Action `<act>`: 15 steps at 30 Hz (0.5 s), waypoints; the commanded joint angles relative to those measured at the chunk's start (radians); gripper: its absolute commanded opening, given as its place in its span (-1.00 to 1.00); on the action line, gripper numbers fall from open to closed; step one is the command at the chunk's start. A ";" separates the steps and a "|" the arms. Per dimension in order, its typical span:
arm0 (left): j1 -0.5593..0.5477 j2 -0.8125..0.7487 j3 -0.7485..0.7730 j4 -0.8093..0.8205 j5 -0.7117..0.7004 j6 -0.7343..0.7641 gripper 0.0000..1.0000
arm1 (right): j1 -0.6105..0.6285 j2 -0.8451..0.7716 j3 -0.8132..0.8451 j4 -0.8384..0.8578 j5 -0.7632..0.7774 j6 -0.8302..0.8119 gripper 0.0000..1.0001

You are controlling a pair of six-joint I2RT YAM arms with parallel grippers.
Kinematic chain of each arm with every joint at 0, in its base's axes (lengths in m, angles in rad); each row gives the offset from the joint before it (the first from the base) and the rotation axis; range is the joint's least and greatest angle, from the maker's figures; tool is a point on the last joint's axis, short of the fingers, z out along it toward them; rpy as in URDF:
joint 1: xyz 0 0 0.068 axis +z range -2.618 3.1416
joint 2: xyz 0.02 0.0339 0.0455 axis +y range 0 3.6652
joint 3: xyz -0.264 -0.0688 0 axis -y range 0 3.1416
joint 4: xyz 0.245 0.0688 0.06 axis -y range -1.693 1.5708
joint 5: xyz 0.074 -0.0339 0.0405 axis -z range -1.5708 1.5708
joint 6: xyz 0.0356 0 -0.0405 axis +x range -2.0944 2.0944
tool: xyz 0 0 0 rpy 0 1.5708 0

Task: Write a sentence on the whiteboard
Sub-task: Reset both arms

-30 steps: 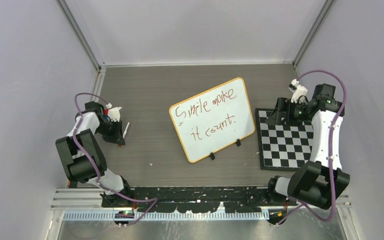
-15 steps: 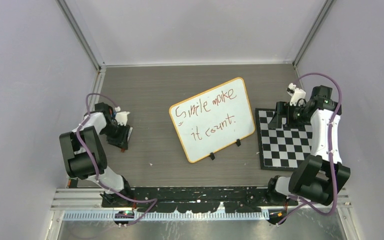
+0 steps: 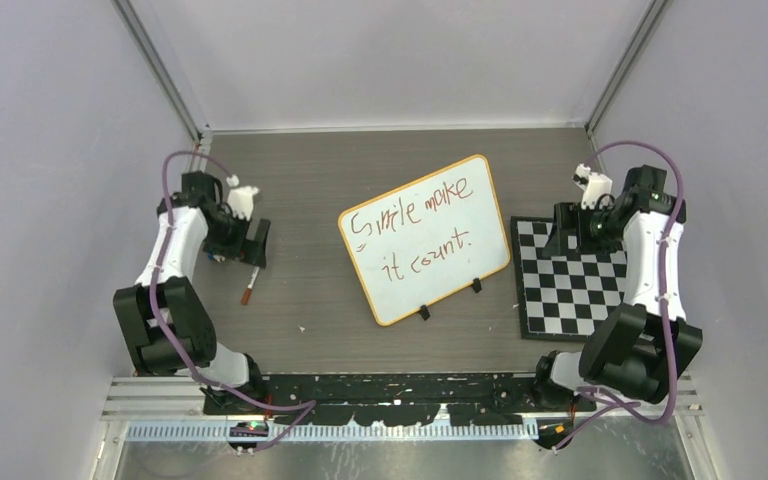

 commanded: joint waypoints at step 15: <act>0.195 -0.004 0.412 0.002 0.285 -0.257 0.99 | -0.046 0.222 0.369 0.099 -0.047 0.200 0.68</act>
